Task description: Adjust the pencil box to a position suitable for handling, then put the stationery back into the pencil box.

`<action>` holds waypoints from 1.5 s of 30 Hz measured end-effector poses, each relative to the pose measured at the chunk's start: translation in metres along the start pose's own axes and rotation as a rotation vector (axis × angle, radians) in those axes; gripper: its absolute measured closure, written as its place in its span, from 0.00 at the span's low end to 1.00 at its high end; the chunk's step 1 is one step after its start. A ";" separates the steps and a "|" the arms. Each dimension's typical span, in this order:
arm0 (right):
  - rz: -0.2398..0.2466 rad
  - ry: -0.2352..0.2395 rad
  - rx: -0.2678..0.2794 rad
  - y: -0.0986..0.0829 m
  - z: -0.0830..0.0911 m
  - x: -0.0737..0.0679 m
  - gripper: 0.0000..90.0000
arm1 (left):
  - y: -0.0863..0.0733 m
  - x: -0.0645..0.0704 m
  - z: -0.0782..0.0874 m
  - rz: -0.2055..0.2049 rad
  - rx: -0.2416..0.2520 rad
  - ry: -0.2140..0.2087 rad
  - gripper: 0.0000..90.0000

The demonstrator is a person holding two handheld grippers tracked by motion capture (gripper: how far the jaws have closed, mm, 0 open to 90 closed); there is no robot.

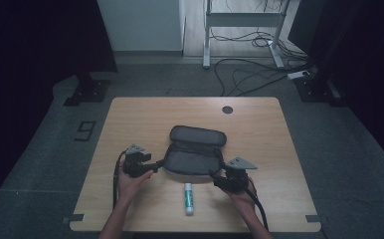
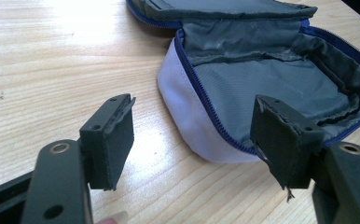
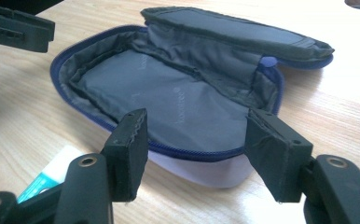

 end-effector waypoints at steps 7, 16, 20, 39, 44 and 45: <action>0.013 0.034 -0.009 -0.007 0.004 -0.015 0.43 | -0.009 -0.007 0.003 0.016 0.004 -0.005 0.36; 0.074 0.112 -0.016 -0.013 0.011 -0.049 0.43 | -0.010 -0.009 0.014 0.029 0.030 -0.016 0.36; 0.100 0.136 -0.016 -0.014 0.014 -0.063 0.43 | -0.010 -0.011 0.016 0.038 0.034 -0.016 0.36; 0.160 0.199 -0.095 -0.032 0.005 -0.100 0.44 | -0.014 -0.005 0.013 0.009 0.001 -0.026 0.36; 0.179 0.186 -0.135 -0.042 -0.004 -0.103 0.44 | -0.014 -0.007 0.014 0.015 0.006 -0.021 0.36; 0.179 0.188 -0.139 -0.042 -0.004 -0.103 0.44 | -0.014 -0.008 0.014 0.020 0.008 -0.019 0.36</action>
Point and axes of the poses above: each handheld gripper's, and its own axes: z roughly backward along the jaws, y roughly out of its top, x roughly to its right, the point moved 6 cm from there along -z, roughly forward along the jaws, and after that the axes turned 8 degrees about -y, right-handed, at the moved point
